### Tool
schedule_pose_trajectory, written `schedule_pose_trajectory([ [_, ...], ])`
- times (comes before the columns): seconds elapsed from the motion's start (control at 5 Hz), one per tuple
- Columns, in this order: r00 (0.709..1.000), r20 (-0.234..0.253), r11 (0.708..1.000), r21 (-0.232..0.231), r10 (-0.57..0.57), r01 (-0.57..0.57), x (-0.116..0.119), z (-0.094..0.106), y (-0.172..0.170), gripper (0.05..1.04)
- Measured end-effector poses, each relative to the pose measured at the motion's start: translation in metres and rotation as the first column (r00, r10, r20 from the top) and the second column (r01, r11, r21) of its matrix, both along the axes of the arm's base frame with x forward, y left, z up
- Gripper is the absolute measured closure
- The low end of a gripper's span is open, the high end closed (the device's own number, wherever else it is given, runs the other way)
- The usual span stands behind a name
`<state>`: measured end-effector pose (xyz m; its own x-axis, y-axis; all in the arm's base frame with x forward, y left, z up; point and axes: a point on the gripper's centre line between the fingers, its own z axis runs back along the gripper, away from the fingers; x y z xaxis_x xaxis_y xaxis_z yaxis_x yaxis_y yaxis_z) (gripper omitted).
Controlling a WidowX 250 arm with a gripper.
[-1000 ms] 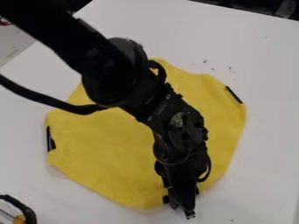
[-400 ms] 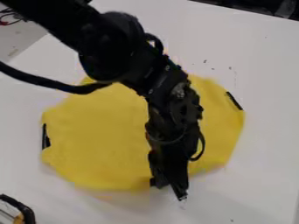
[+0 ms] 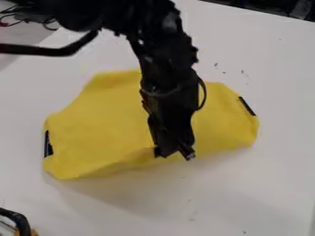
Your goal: Fold the clothes from the bottom right and pack
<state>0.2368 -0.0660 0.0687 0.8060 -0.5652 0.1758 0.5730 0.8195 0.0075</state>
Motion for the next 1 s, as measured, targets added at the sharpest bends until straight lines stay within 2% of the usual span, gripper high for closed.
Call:
schedule_pose_trajectory([
  [0.2, 1.0, -0.001, 0.998, -0.047, 0.031, -0.031, 0.02, 0.008, 0.014, 1.015],
  [0.4, 0.999, -0.017, 0.998, -0.041, 0.049, -0.05, 0.046, 0.016, 0.034, 1.015],
  [0.8, 0.998, -0.02, 0.995, -0.076, 0.061, -0.062, 0.09, 0.02, 0.1, 1.015],
  [1.0, 0.999, -0.035, 0.993, -0.107, 0.041, -0.044, 0.11, 0.015, 0.13, 1.015],
])
